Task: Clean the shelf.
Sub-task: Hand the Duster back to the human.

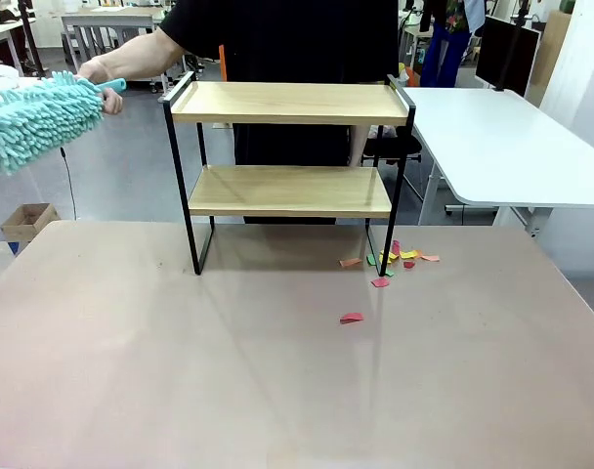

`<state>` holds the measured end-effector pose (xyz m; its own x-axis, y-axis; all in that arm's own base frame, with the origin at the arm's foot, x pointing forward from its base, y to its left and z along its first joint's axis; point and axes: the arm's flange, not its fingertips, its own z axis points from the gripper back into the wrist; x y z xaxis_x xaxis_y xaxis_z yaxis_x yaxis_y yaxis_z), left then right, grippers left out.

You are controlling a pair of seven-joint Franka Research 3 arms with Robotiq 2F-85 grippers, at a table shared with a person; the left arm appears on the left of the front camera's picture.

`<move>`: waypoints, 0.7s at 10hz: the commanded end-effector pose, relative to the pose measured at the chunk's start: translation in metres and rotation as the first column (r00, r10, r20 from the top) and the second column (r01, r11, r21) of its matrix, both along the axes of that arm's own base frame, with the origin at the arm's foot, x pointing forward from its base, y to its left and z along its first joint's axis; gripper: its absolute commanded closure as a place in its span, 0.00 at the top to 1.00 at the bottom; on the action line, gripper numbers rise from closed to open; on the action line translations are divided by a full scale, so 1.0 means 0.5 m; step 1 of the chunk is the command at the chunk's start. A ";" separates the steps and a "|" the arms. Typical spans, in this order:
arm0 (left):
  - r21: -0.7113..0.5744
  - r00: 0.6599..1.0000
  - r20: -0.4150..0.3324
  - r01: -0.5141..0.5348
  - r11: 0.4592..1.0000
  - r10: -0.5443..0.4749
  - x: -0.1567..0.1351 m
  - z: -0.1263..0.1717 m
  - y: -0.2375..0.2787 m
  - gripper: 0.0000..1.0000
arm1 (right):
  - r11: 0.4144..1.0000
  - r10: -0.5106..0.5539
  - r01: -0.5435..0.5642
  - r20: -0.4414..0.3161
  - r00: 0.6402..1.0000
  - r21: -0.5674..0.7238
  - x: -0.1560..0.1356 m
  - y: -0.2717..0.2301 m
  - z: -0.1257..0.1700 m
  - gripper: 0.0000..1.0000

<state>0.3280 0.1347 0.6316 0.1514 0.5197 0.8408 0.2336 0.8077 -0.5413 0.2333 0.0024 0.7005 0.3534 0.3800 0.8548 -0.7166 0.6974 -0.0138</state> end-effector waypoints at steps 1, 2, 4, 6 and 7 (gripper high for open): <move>-0.178 0.998 -0.060 -0.017 0.984 0.006 -0.025 0.045 0.094 1.00 | 1.000 -0.018 0.018 -0.005 1.000 0.015 0.003 -0.001 0.007 1.00; -0.212 0.996 -0.082 -0.053 0.976 0.036 -0.029 0.039 0.131 1.00 | 1.000 -0.018 0.018 -0.005 1.000 0.015 0.003 -0.001 0.007 1.00; -0.177 0.998 -0.055 -0.034 0.984 0.025 -0.028 0.025 0.106 1.00 | 1.000 -0.018 0.018 -0.005 1.000 0.015 0.003 -0.001 0.007 1.00; -0.177 0.998 -0.055 -0.034 0.984 0.025 -0.028 0.025 0.106 1.00 | 1.000 -0.018 0.018 -0.005 1.000 0.015 0.003 -0.001 0.007 1.00; -0.177 0.998 -0.055 -0.034 0.984 0.025 -0.028 0.025 0.106 1.00 | 1.000 -0.018 0.018 -0.005 1.000 0.015 0.003 -0.001 0.007 1.00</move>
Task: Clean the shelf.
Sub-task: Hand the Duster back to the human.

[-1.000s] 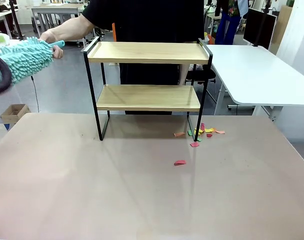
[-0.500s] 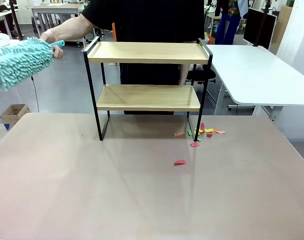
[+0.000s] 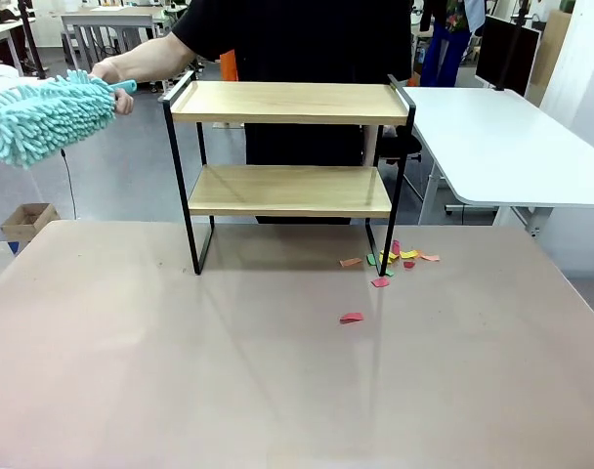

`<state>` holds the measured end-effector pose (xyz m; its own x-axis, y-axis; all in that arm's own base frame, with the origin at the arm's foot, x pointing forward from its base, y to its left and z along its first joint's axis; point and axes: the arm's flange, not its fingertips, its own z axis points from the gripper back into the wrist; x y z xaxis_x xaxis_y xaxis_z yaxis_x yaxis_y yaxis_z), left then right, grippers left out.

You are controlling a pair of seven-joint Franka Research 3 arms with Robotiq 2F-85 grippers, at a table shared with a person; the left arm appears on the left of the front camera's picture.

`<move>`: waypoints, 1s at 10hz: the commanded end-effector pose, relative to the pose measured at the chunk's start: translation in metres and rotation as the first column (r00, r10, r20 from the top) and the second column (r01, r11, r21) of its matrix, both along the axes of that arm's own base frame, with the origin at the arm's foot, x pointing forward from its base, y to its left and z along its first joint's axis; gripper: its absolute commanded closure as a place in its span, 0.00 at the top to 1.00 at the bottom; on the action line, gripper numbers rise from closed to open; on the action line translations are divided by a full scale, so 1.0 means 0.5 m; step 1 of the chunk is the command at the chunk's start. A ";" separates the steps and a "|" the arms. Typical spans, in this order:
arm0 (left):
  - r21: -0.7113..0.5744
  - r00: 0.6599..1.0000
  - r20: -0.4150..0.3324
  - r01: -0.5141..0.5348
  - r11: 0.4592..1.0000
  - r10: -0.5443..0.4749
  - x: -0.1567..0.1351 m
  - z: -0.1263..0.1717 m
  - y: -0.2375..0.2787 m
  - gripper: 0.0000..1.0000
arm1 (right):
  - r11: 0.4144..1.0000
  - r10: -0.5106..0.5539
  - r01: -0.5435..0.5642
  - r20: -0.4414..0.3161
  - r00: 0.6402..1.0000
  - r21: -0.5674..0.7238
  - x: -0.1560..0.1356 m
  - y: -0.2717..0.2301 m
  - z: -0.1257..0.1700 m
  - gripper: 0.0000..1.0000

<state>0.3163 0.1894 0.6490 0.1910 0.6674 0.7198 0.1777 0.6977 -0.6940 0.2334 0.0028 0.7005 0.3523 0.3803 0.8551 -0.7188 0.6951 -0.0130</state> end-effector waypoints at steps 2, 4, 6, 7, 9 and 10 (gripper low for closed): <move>0.006 1.000 0.012 -0.011 1.000 0.011 -0.004 -0.010 -0.003 1.00 | 1.000 -0.021 0.022 -0.005 1.000 0.014 0.003 -0.002 0.007 1.00; 0.006 1.000 0.012 -0.011 1.000 0.011 -0.004 -0.010 -0.003 1.00 | 1.000 -0.021 0.022 -0.005 1.000 0.014 0.003 -0.002 0.007 1.00; 0.006 1.000 0.012 -0.011 1.000 0.011 -0.004 -0.010 -0.003 1.00 | 1.000 -0.021 0.022 -0.005 1.000 0.014 0.003 -0.002 0.007 1.00; 0.006 1.000 0.012 -0.011 1.000 0.011 -0.004 -0.010 -0.003 1.00 | 1.000 -0.021 0.022 -0.005 1.000 0.014 0.003 -0.002 0.007 1.00; 0.006 1.000 0.012 -0.011 1.000 0.011 -0.004 -0.010 -0.003 1.00 | 1.000 -0.021 0.022 -0.005 1.000 0.014 0.003 -0.002 0.007 1.00; 0.006 1.000 0.012 -0.011 1.000 0.011 -0.004 -0.010 -0.003 1.00 | 1.000 -0.021 0.022 -0.005 1.000 0.014 0.003 -0.002 0.007 1.00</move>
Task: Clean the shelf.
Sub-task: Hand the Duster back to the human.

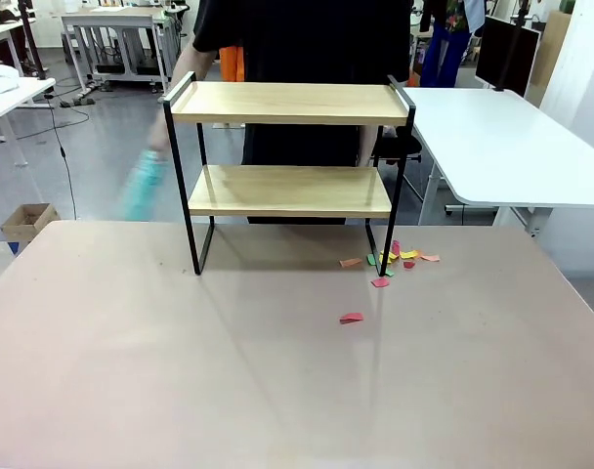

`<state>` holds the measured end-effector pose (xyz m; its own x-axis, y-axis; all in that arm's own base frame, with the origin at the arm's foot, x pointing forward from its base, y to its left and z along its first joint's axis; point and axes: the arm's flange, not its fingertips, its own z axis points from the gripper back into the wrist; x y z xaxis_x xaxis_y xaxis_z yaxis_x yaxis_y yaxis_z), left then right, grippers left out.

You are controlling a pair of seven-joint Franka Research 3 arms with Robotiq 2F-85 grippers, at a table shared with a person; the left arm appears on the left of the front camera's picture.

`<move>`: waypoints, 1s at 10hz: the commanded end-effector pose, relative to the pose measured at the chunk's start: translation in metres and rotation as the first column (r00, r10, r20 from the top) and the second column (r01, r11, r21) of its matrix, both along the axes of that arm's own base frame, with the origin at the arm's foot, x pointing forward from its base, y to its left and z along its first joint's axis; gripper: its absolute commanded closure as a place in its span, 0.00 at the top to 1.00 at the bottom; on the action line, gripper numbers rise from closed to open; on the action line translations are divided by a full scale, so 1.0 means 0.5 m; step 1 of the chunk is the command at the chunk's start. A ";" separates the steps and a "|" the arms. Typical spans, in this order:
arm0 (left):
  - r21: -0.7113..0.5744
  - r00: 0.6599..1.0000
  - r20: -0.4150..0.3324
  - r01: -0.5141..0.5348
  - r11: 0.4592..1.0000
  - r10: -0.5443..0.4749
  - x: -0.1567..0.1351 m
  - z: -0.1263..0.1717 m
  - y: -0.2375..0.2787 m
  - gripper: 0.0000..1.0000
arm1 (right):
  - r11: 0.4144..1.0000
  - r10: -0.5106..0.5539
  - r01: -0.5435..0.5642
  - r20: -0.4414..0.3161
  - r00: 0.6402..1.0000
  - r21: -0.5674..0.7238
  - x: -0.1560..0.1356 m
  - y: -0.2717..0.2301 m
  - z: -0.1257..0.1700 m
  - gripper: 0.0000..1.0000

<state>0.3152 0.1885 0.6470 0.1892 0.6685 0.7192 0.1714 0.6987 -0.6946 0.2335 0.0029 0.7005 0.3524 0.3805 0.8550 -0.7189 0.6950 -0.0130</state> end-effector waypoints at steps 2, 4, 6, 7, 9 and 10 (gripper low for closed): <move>0.006 1.000 0.015 -0.005 1.000 0.005 -0.002 -0.006 -0.002 1.00 | 1.000 -0.022 0.022 -0.005 1.000 0.015 0.003 -0.003 0.007 1.00; 0.006 1.000 0.015 -0.005 1.000 0.005 -0.002 -0.006 -0.002 1.00 | 1.000 -0.022 0.022 -0.005 1.000 0.015 0.003 -0.003 0.007 1.00; 0.006 1.000 0.015 -0.005 1.000 0.005 -0.002 -0.006 -0.002 1.00 | 1.000 -0.022 0.022 -0.005 1.000 0.015 0.003 -0.003 0.007 1.00; 0.006 1.000 0.015 -0.005 1.000 0.005 -0.002 -0.006 -0.002 1.00 | 1.000 -0.022 0.022 -0.005 1.000 0.015 0.003 -0.003 0.007 1.00; 0.006 1.000 0.015 -0.005 1.000 0.005 -0.002 -0.006 -0.002 1.00 | 1.000 -0.022 0.022 -0.005 1.000 0.015 0.003 -0.003 0.007 1.00; 0.006 1.000 0.015 -0.005 1.000 0.005 -0.002 -0.006 -0.002 1.00 | 1.000 -0.022 0.022 -0.005 1.000 0.015 0.003 -0.003 0.007 1.00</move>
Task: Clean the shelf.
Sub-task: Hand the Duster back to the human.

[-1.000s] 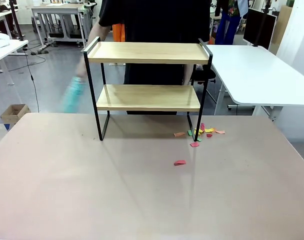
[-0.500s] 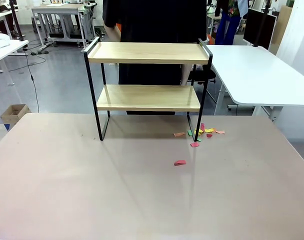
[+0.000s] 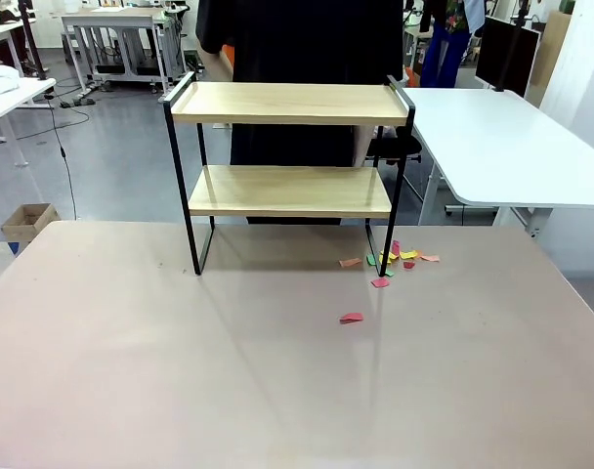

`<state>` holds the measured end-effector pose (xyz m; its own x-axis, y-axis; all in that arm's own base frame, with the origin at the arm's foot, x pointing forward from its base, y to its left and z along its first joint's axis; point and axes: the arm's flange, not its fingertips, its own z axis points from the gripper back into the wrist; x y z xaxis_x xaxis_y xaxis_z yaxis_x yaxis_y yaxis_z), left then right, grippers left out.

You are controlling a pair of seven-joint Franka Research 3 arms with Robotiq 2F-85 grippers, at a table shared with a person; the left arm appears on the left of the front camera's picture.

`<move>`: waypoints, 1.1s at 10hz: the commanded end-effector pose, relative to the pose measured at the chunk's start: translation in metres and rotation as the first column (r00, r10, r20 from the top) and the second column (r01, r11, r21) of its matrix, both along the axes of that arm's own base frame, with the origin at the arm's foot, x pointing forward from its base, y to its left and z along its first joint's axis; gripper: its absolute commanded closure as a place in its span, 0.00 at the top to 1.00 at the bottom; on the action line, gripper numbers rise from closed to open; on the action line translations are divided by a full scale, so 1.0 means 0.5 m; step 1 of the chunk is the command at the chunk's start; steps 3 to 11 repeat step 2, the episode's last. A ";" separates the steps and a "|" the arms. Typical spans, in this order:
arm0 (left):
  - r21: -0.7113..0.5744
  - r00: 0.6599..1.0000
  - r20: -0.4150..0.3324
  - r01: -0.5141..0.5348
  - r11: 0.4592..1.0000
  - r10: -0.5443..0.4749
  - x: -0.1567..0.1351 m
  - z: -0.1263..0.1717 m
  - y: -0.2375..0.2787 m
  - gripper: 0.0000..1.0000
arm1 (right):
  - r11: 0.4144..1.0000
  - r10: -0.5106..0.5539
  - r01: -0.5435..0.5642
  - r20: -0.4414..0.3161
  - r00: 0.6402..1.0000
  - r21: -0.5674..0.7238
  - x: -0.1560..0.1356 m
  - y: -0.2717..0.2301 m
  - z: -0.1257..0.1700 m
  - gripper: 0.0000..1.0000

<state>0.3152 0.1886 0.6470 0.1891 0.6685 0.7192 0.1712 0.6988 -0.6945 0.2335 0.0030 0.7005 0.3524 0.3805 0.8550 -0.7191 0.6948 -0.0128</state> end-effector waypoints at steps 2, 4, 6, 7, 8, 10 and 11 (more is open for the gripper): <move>0.006 1.000 0.015 -0.005 1.000 0.005 -0.002 -0.006 -0.002 1.00 | 1.000 -0.022 0.022 -0.005 1.000 0.014 0.003 -0.003 0.007 1.00; 0.006 1.000 0.015 -0.005 1.000 0.005 -0.002 -0.006 -0.002 1.00 | 1.000 -0.022 0.022 -0.005 1.000 0.014 0.003 -0.003 0.007 1.00; 0.006 1.000 0.015 -0.005 1.000 0.005 -0.002 -0.006 -0.002 1.00 | 1.000 -0.022 0.022 -0.005 1.000 0.014 0.003 -0.003 0.007 1.00; 0.006 1.000 0.015 -0.005 1.000 0.005 -0.002 -0.006 -0.002 1.00 | 1.000 -0.022 0.022 -0.005 1.000 0.014 0.003 -0.003 0.007 1.00; 0.006 1.000 0.015 -0.005 1.000 0.005 -0.002 -0.006 -0.002 1.00 | 1.000 -0.022 0.022 -0.005 1.000 0.014 0.003 -0.003 0.007 1.00; 0.006 1.000 0.015 -0.005 1.000 0.005 -0.002 -0.006 -0.002 1.00 | 1.000 -0.022 0.022 -0.005 1.000 0.014 0.003 -0.003 0.007 1.00; 0.006 1.000 0.015 -0.005 1.000 0.005 -0.002 -0.006 -0.002 1.00 | 1.000 -0.022 0.022 -0.005 1.000 0.014 0.003 -0.003 0.007 1.00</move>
